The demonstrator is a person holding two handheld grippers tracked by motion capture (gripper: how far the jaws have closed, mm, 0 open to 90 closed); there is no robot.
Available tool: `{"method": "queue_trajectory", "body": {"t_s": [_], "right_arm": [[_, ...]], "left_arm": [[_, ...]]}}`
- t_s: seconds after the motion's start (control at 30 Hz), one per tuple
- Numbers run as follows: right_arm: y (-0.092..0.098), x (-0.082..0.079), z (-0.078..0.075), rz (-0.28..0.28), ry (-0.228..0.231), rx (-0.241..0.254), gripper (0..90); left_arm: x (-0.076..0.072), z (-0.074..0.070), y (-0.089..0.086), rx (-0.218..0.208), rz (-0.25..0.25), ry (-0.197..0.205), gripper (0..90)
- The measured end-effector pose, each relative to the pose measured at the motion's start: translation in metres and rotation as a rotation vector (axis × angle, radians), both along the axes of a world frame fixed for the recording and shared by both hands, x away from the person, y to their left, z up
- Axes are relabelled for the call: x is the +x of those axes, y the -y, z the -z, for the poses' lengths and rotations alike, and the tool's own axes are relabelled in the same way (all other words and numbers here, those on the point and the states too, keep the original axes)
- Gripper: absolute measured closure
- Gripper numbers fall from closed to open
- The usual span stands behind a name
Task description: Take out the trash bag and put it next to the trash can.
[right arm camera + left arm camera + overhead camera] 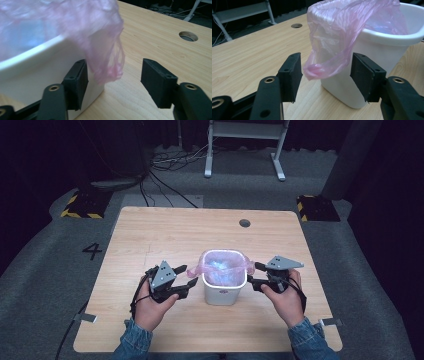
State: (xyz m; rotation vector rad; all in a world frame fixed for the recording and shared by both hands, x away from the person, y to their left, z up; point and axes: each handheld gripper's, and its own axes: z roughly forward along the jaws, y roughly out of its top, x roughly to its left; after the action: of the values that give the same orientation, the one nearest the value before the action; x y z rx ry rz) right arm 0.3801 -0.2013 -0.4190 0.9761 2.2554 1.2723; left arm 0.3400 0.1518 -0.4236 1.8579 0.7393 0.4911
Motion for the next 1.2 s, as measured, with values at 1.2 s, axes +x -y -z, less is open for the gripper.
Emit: {"method": "queue_trajectory", "body": {"t_s": [1.2], "right_arm": [[-0.083,0.007,-0.058,-0.211,-0.049,0.03,22.9]], "left_arm": [[-0.006,0.003,-0.002,0.028,0.016,-0.04,37.1]]}}
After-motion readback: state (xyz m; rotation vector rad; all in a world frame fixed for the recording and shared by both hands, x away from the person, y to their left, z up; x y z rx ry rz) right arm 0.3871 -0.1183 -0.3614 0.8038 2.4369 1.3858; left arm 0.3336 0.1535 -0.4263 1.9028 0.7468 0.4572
